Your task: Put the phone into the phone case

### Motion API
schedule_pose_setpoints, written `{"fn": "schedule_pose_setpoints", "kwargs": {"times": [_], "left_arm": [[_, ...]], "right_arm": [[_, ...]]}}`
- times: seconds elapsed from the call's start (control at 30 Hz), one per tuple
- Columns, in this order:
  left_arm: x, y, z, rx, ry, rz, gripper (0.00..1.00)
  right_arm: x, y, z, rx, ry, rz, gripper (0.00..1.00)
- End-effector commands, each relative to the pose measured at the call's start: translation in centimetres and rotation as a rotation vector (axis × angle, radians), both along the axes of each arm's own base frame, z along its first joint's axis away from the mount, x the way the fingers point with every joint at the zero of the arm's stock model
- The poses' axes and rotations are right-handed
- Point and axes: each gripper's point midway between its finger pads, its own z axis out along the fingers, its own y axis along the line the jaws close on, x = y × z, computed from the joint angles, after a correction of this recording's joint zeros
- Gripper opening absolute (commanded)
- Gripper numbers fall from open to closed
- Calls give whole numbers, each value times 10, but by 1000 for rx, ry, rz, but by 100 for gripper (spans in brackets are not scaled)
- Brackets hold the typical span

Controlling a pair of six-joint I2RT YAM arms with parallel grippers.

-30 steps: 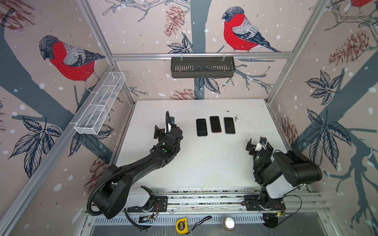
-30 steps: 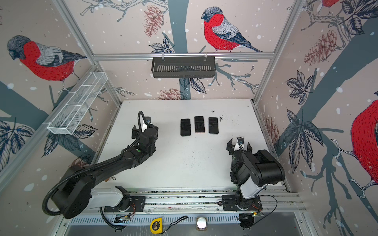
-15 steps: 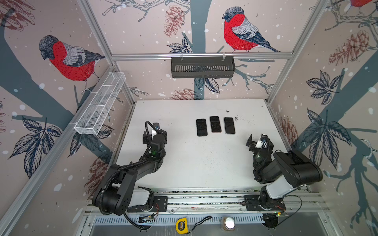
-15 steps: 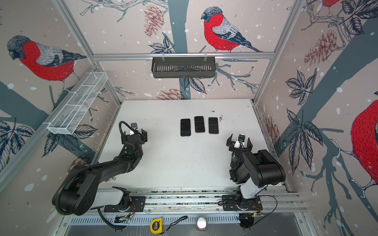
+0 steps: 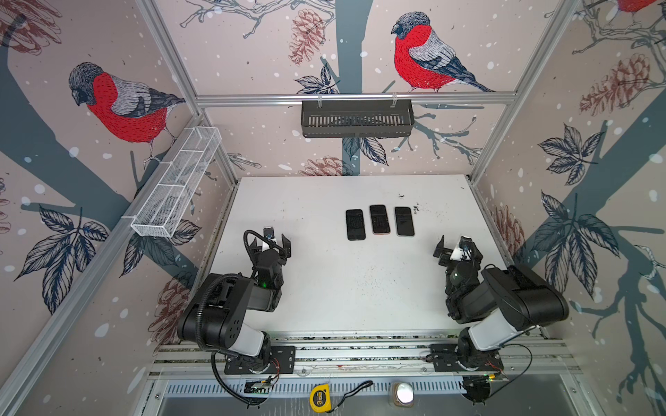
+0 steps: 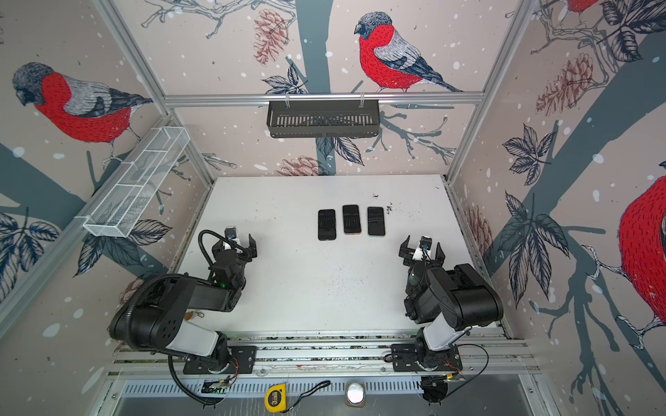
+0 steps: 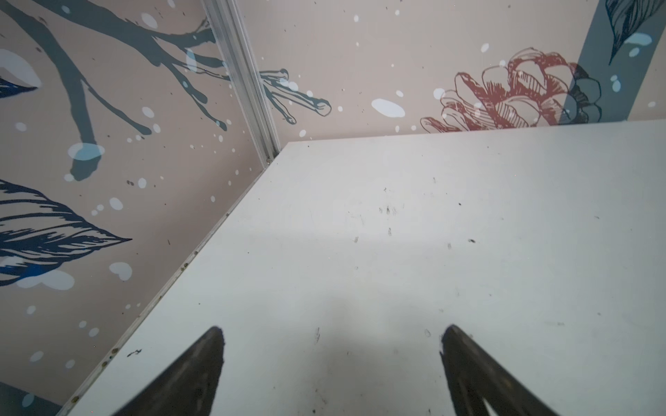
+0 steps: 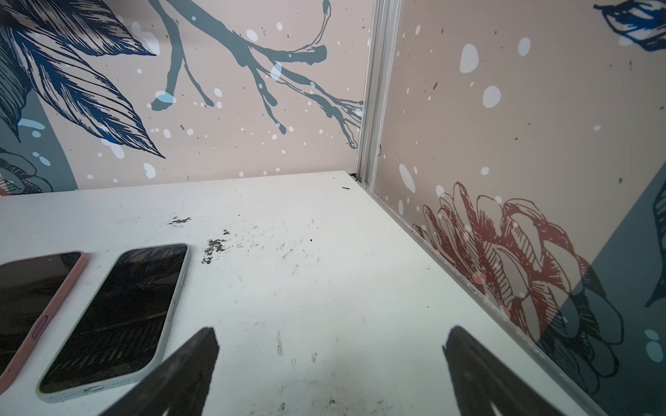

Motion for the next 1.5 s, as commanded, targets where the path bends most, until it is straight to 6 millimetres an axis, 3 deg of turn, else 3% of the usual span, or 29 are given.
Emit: {"fn": "schedule_pose_setpoints", "kwargs": {"times": [0.0,0.17,0.23,0.27,0.37,0.43,0.47,0.5,0.83,1.03,1.1,1.13,1.17,1.23,1.3,1.37,1.4,1.47], "left_arm": [[4,5,27,-29,-122,35,97],[4,3,26,-37,-119,9,96],[0,6,21,-66,-123,-7,87],[0,7,16,-82,-114,-14,76],[6,8,15,-74,-112,-13,70],[5,8,15,-71,-117,-7,74],[5,8,15,-69,-115,-4,91],[5,7,15,-72,-113,-6,99],[5,8,16,-71,-118,-5,99],[6,7,15,-71,-115,-9,99],[9,3,13,-74,-97,-52,99],[9,-12,14,-52,-96,-146,99],[3,-23,15,-37,-104,-216,99],[-3,-27,19,-30,-134,-242,99],[5,-24,15,-49,-103,-230,99],[16,-14,10,-99,-70,-203,99],[19,-2,7,-126,-56,-159,98],[17,-1,9,-122,-66,-157,99]], "right_arm": [[0,-1,24,5,-98,-6,100],[0,-1,24,5,-96,-7,99],[1,-1,23,7,-92,-7,99],[1,-2,23,5,-91,-7,99],[2,-2,23,7,-93,-7,99],[2,-2,23,7,-92,-7,100],[2,-2,23,6,-91,-6,100],[3,-2,22,7,-87,-7,99],[15,-4,16,24,-44,-1,99],[34,-15,2,96,34,13,100],[34,-15,3,93,32,11,99],[34,-15,3,89,31,12,99],[34,-5,5,70,27,59,100],[31,20,7,18,27,213,100],[35,21,4,29,43,243,99],[43,5,-1,86,68,180,99],[43,4,-1,93,66,183,99],[42,5,1,89,61,181,99]]}}
